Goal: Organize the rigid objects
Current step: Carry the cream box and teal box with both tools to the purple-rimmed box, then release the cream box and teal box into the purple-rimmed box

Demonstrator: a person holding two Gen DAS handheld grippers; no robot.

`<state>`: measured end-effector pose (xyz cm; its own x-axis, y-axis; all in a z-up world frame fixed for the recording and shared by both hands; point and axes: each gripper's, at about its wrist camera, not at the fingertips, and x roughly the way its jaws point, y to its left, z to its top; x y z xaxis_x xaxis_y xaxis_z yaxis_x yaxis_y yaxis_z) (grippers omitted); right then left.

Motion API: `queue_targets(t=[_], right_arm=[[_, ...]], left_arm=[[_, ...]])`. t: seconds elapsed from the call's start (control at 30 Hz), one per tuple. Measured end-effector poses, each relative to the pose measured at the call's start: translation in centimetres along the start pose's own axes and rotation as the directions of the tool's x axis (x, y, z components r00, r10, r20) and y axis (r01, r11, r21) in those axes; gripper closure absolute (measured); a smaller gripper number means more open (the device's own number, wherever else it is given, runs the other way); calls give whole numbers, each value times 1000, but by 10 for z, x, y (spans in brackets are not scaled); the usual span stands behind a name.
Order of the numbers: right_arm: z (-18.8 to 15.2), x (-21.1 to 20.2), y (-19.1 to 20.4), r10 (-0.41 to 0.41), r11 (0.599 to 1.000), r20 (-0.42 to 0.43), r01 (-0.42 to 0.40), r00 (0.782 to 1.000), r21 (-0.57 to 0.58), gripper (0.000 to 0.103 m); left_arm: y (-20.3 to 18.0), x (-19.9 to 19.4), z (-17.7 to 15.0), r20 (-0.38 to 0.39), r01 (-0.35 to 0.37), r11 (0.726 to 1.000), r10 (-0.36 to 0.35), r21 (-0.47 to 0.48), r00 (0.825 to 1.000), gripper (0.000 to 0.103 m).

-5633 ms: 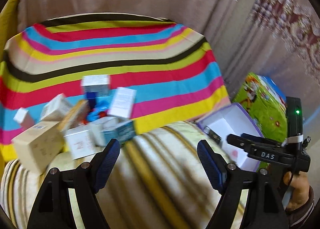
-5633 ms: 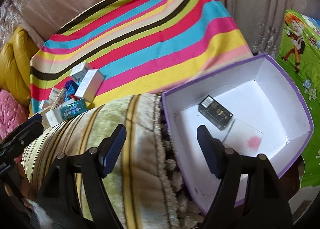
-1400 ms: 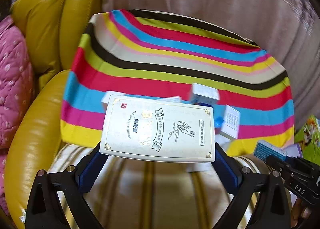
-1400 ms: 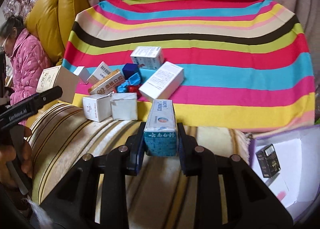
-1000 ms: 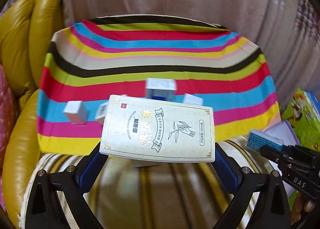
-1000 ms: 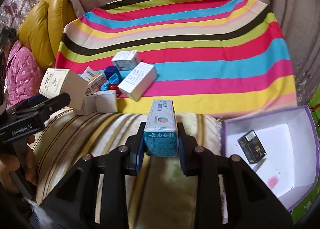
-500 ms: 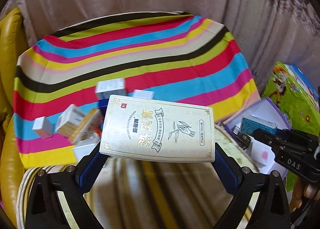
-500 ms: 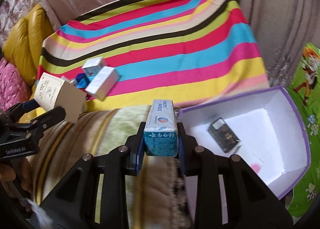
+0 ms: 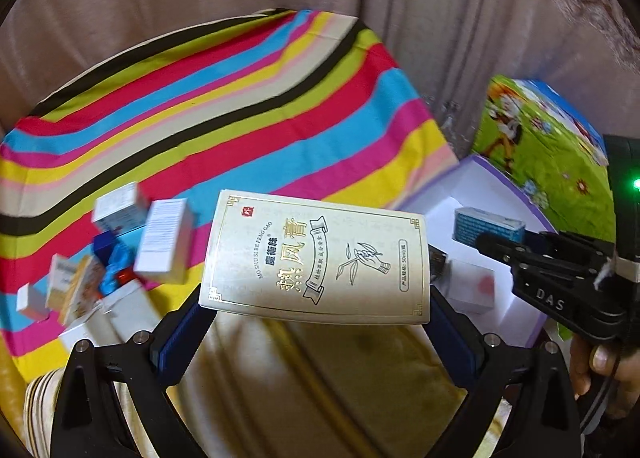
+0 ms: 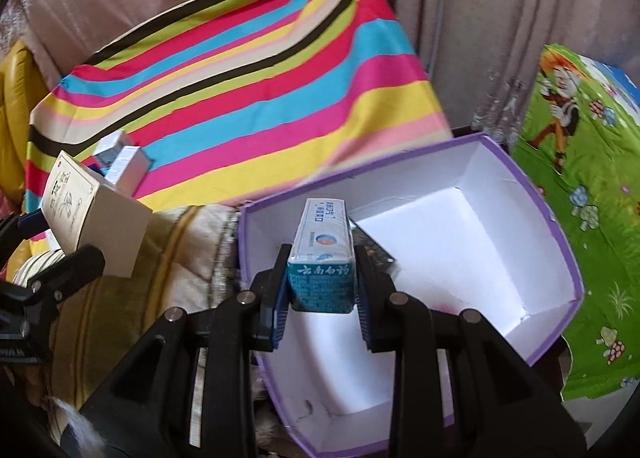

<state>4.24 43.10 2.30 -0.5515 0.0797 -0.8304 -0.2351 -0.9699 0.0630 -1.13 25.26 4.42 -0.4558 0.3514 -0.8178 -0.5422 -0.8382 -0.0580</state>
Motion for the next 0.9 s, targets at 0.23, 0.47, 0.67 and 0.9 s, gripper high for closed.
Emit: queue_targets(t=[0.23, 0.47, 0.67, 0.9], right_arm=[[-3, -5, -20, -46, 998, 0, 46, 999, 49, 70], [-3, -7, -35, -70, 994, 2, 70, 998, 82, 70], [-3, -8, -46, -87, 990, -6, 87, 996, 115, 61], [-4, -13, -49, -100, 987, 13, 98, 995, 127, 32]], left_arm=[[-33, 13, 7, -32, 60, 996, -57, 71, 998, 3], [-58, 21, 9, -55, 111, 986, -105, 127, 993, 2], [-72, 27, 11, -79, 164, 975, -153, 150, 985, 1], [-67, 30, 11, -89, 188, 976, -179, 106, 980, 1]])
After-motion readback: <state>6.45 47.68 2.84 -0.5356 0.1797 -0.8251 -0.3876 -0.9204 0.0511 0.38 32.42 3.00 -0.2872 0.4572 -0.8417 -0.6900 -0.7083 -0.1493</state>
